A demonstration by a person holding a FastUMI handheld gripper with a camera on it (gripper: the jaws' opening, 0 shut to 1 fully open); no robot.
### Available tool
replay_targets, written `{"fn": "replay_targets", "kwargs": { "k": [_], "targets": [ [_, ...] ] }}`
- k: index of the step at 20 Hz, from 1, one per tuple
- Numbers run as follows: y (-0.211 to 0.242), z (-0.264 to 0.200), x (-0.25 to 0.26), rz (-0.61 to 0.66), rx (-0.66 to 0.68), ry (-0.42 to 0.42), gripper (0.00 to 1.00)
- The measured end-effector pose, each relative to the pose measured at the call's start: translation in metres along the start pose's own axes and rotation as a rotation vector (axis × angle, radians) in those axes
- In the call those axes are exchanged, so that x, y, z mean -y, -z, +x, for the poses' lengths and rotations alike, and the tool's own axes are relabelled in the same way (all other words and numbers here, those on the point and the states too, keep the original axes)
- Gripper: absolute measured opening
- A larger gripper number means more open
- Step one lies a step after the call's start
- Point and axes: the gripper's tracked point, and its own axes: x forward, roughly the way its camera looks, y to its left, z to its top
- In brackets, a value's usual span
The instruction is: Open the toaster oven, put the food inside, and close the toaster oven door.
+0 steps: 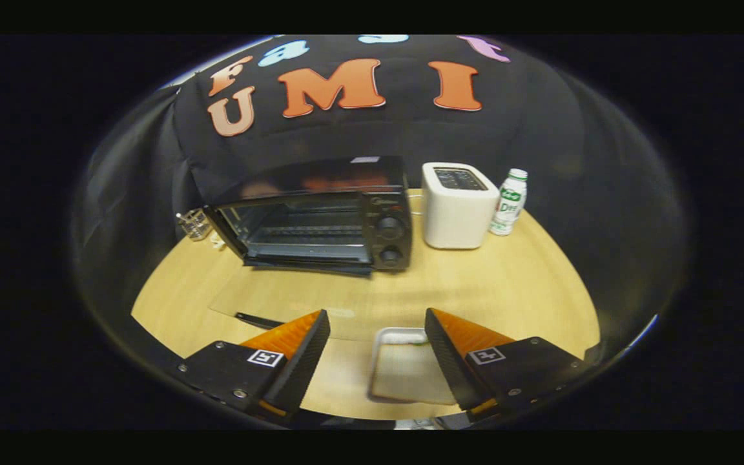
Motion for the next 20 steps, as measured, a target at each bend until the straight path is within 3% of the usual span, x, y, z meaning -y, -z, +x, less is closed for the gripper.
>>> {"fn": "replay_targets", "kwargs": {
  "k": [3, 6, 15, 17, 20],
  "targets": [
    [0.015, -0.01, 0.04, -0.038, -0.027, 0.04, 0.94],
    [0.033, -0.012, 0.058, 0.0, -0.069, 0.033, 0.94],
    [0.092, 0.011, 0.044, 0.332, -0.235, -0.156, 0.92],
    [0.098, 0.012, 0.038, 0.41, -0.266, -0.198, 0.83],
    [0.097, 0.009, 0.032, 0.506, -0.268, -0.254, 0.6]
  ]
}}
